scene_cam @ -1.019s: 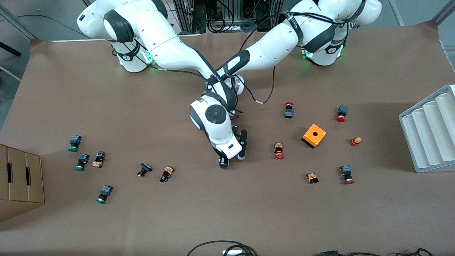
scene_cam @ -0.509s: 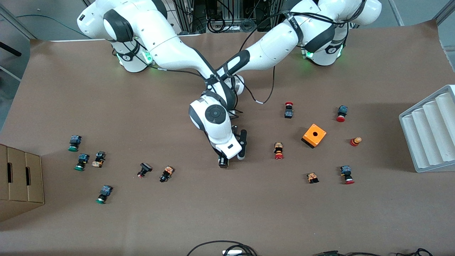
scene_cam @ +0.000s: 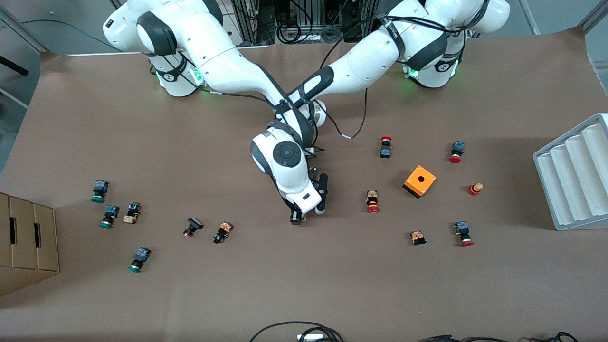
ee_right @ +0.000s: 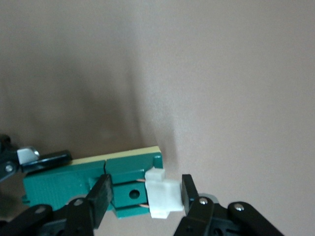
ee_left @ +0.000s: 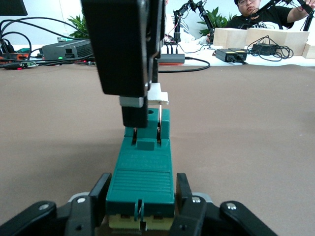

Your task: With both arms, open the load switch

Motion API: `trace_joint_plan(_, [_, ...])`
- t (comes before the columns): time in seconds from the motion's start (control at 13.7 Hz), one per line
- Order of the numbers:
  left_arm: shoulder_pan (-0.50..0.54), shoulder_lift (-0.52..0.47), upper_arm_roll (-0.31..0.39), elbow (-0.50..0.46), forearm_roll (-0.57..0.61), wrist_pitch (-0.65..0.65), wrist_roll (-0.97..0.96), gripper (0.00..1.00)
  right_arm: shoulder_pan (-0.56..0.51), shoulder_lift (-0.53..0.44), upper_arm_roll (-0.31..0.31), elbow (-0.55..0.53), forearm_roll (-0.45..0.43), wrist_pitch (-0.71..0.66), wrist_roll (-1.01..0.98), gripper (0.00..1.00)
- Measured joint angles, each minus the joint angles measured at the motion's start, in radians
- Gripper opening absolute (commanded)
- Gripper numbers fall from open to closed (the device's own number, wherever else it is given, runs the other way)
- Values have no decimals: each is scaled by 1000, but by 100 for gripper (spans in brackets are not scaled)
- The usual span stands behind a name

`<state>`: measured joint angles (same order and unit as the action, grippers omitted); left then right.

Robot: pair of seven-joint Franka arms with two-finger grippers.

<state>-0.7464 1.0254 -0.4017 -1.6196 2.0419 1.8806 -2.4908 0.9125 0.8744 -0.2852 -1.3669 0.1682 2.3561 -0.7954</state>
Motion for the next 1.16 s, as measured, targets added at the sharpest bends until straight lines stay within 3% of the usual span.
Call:
trace_joint_plan(0.29, [0,0,0,0,0,0,0,57,-1,-6,-6,-4,0,-15,-4,65])
trace_joint_plan(0.65, [-2,0,0,0,0,-4,0,39,-1,-11,-9,-13,-1,-18,-7,62])
trace_joint_plan(1.16, [-2,0,0,0,0,-5,0,39,-1,-17,-13,-21,-1,-26,-13,62])
